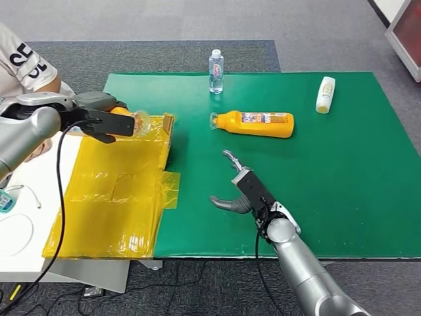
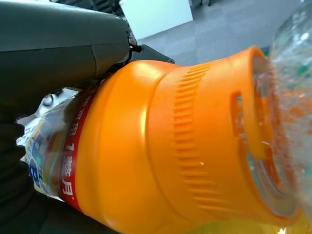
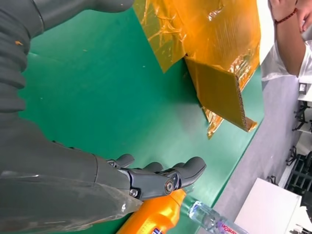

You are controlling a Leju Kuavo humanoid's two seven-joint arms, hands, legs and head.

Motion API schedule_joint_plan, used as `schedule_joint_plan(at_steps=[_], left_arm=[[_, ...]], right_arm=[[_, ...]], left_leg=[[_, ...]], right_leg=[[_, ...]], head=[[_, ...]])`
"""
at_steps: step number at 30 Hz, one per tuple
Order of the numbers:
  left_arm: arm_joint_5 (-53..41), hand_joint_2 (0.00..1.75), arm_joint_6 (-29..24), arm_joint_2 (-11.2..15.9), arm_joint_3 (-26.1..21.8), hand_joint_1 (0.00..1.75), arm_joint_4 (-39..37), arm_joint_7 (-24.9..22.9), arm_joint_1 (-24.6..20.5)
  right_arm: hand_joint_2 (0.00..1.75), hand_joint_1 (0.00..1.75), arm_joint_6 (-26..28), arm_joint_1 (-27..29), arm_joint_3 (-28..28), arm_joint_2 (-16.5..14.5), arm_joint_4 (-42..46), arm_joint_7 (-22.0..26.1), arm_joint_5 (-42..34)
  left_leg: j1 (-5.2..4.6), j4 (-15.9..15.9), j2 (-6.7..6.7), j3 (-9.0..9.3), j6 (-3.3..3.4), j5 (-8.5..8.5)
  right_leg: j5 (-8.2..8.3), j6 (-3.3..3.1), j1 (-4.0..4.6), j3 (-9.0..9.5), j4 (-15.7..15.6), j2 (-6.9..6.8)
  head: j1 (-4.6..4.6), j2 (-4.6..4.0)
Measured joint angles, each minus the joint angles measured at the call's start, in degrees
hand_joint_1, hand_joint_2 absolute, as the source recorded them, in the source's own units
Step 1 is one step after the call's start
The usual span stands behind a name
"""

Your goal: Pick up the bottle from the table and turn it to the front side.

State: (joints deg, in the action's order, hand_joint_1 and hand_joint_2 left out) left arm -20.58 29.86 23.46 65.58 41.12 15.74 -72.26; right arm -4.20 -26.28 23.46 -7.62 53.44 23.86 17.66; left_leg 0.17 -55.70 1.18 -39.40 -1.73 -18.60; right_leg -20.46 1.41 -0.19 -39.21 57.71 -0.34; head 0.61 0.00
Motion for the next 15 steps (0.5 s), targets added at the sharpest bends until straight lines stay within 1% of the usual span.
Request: schedule_joint_plan(at_steps=[5, 10, 13, 15], left_arm=[[-0.81, 1.75, 2.11, -2.59, 3.22, 1.75, -1.01, -0.25, -1.54], [-1.52, 1.75, 8.32, -4.86, 7.28, 1.75, -1.86, -0.31, -3.09], [0.41, 1.75, 11.92, -5.99, 10.04, 1.75, -1.94, -0.43, -3.67], [1.85, 1.75, 13.19, -6.5, 11.68, 1.75, -1.95, -0.73, -4.01]], right_arm=[[1.75, 0.0, -0.26, -0.08, -0.67, -0.24, 0.0, -0.14, 0.22], [1.75, 0.0, -0.53, -0.28, -1.12, -0.56, -0.04, -0.26, 0.84], [1.75, 0.0, -0.81, -0.69, -1.19, -0.96, -0.41, -0.34, 1.26], [1.75, 0.0, -0.91, -0.95, -1.19, -1.29, -0.76, -0.34, 1.54]], left_leg=[[0.01, 0.0, 0.02, 0.02, -0.02, -0.01], [0.0, 0.0, 0.01, 0.02, -0.01, -0.01], [-0.01, 0.0, 0.01, 0.02, -0.01, -0.01], [-0.02, 0.0, 0.0, 0.02, 0.0, 0.0]], right_leg=[[-0.01, -0.02, 0.01, 0.0, 0.01, 0.03], [-0.02, -0.02, 0.0, 0.02, 0.0, 0.01], [-0.01, -0.01, -0.01, 0.03, 0.0, 0.01], [-0.01, 0.0, -0.01, 0.04, -0.01, 0.0]], head=[[0.01, 0.0], [-0.01, 0.0], [-0.01, 0.0], [-0.01, 0.0]])
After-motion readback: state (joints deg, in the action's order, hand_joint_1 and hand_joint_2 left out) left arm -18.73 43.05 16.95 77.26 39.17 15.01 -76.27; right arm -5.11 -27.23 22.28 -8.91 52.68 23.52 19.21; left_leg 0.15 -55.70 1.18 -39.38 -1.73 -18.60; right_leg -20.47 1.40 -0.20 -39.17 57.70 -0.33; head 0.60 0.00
